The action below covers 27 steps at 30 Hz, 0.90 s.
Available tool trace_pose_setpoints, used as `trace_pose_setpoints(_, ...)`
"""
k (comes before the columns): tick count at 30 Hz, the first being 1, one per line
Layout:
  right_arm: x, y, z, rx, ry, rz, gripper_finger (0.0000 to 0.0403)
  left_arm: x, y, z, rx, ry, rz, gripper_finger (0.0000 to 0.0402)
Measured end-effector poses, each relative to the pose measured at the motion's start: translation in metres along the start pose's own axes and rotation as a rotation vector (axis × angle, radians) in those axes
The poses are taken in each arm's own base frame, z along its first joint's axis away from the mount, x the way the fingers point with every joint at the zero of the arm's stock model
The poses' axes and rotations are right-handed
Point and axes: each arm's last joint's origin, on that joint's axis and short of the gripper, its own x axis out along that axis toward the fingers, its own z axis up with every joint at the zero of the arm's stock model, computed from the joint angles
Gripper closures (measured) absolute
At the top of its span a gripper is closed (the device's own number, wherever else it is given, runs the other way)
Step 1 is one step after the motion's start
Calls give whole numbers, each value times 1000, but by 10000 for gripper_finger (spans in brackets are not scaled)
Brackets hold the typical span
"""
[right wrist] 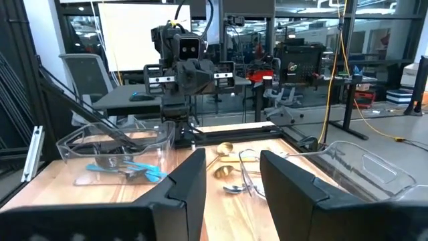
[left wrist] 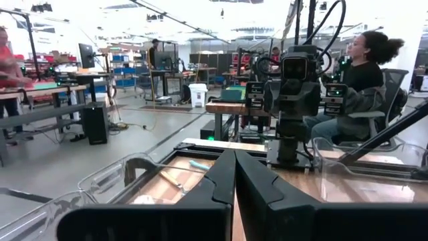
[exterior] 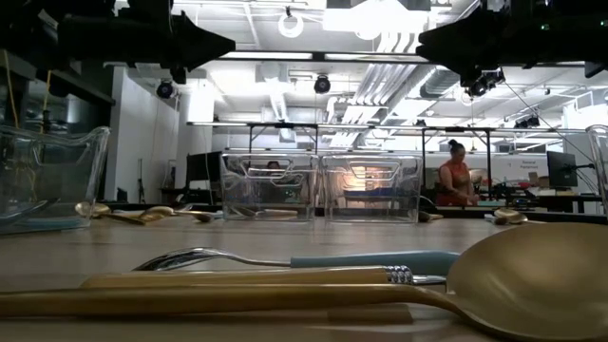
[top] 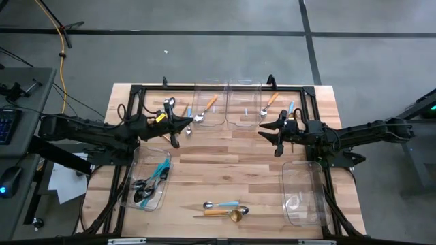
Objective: Sort silverware by color (type)
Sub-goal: Put the yellow spoon into the top left transparent bin
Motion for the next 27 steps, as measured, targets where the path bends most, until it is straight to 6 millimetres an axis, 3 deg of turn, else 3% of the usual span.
trace_pose_setpoints(7, 0, 0, 0, -2, 0, 0, 298, 0, 0, 0, 0, 0, 0, 401)
trace_pose_setpoints(15, 0, 0, 0, -20, 0, 0, 396, 0, 0, 0, -35, 3, 0, 401)
trace_pose_setpoints(27, 0, 0, 0, -18, 0, 0, 400, 0, 0, 0, -34, 4, 0, 401)
